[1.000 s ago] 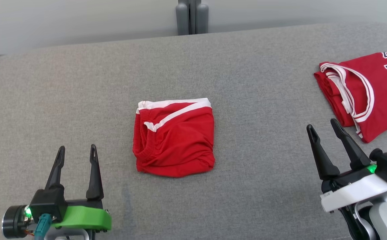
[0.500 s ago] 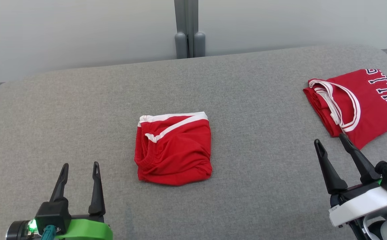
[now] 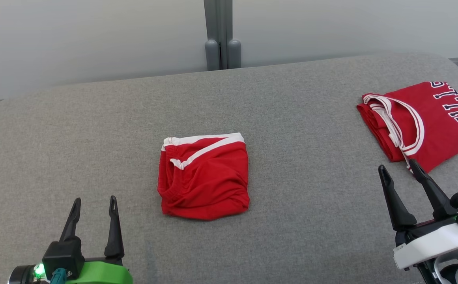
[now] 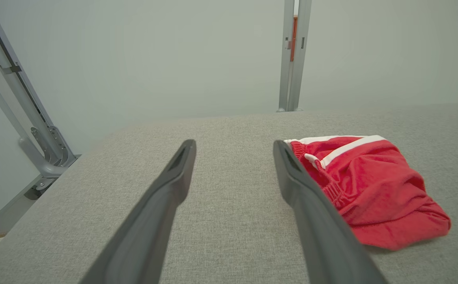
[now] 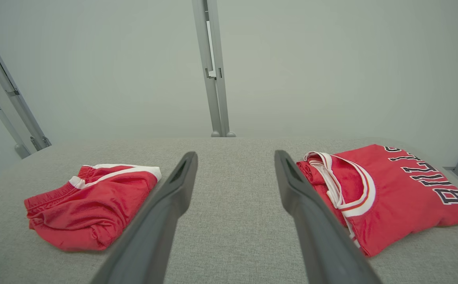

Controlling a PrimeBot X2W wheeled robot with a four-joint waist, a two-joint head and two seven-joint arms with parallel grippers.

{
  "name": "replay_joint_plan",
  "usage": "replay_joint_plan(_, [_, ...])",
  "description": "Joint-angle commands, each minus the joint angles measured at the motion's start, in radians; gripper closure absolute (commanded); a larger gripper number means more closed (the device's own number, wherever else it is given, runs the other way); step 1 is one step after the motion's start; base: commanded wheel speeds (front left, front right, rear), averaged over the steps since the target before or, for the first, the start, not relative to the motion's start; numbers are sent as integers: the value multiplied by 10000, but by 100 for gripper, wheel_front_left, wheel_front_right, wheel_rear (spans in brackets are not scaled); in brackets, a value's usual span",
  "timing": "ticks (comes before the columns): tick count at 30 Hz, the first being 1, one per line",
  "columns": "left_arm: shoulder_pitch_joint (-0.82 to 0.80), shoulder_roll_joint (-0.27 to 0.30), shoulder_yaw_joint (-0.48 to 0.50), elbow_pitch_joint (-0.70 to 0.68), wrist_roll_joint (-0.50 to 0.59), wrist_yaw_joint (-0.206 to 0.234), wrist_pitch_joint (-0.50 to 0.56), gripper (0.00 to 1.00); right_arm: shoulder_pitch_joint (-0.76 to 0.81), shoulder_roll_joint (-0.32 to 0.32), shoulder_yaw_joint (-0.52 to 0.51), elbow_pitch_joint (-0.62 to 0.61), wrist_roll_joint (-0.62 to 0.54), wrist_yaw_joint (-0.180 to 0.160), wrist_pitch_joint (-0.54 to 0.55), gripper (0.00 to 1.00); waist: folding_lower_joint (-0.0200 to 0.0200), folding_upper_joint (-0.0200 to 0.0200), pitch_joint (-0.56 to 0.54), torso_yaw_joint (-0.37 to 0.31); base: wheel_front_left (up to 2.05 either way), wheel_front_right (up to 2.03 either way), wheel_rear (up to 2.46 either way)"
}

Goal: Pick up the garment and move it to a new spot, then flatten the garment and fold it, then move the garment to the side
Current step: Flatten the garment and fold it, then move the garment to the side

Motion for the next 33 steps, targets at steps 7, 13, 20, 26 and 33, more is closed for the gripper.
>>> replay_joint_plan(7, [-104,39,34,124,-114,-10,-102,0,159,58,-90,-86,-69,3,58,0,0,0,42,17,0,0,0])
replay_joint_plan(13, [-326,33,31,124,-94,-43,-151,0,106,33,-182,-114,-42,3,92,0,0,0,262,141,0,0,0])
replay_joint_plan(20, [-1147,-33,16,-82,72,-231,-235,0,-510,-20,84,26,64,3,292,0,0,0,1319,709,0,0,0])
replay_joint_plan(26, [-2132,-320,-123,-143,319,-528,-307,0,-1416,-18,907,550,195,3,445,0,0,0,2383,1427,0,0,0])
replay_joint_plan(33, [-2895,-784,-103,15,530,-905,-335,0,-2679,189,2264,2074,403,3,342,0,0,0,3084,2112,0,0,0])
